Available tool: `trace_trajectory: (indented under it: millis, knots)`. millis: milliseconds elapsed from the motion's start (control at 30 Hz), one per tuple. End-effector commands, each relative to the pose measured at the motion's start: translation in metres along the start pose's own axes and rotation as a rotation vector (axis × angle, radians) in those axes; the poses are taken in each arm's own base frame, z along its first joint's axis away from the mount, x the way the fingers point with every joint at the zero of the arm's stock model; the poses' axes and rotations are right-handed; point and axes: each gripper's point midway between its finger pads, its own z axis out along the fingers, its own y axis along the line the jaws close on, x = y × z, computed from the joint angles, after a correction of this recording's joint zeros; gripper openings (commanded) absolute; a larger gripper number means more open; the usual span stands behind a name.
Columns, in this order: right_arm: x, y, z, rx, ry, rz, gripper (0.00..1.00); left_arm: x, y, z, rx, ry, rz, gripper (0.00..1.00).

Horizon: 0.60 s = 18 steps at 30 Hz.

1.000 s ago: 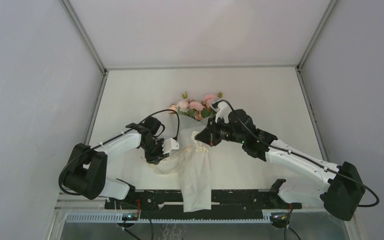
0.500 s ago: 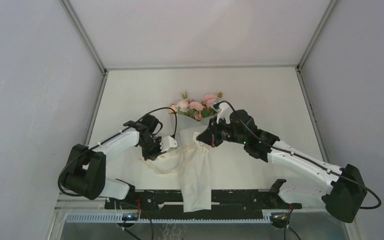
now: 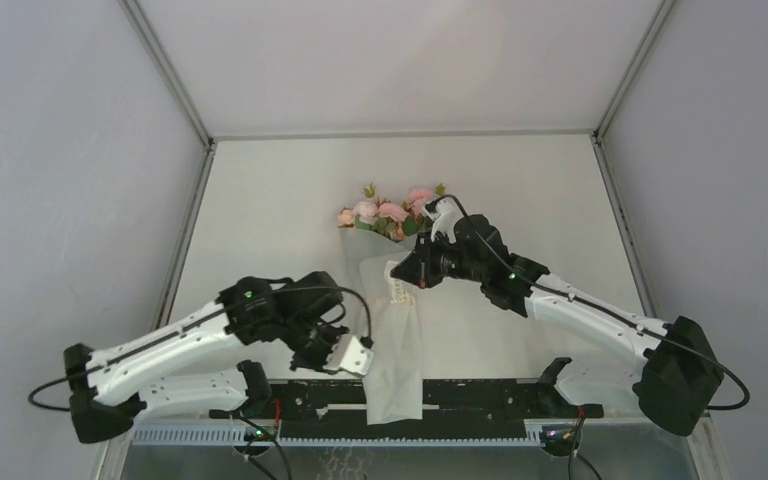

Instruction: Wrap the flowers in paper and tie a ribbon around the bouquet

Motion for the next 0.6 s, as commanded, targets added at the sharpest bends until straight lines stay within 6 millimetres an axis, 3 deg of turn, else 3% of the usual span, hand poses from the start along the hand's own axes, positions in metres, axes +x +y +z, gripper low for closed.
trace_trajectory:
  millis: [0,133,267,367,500,567]
  knots:
    - [-0.017,-0.002,0.007,-0.023,-0.039,0.067,0.0,-0.1,0.011,0.002,0.066,-0.237,-0.045,0.0]
    - [-0.018,-0.003,0.007,-0.033,-0.037,0.07,0.0,-0.174,0.033,0.012,0.05,-0.397,-0.021,0.0]
    - [-0.016,-0.003,0.009,-0.06,-0.018,0.076,0.0,-0.198,0.038,0.039,0.106,-0.449,-0.078,0.0]
    - [-0.013,-0.005,0.013,-0.066,0.002,0.085,0.0,-0.21,0.053,0.055,0.074,-0.504,-0.135,0.03]
    - [-0.011,-0.005,0.016,-0.078,0.013,0.09,0.0,-0.222,0.064,0.051,0.022,-0.51,-0.091,0.53]
    - [-0.012,-0.004,0.016,-0.082,0.009,0.09,0.0,-0.217,0.069,0.039,-0.038,-0.464,0.011,0.65]
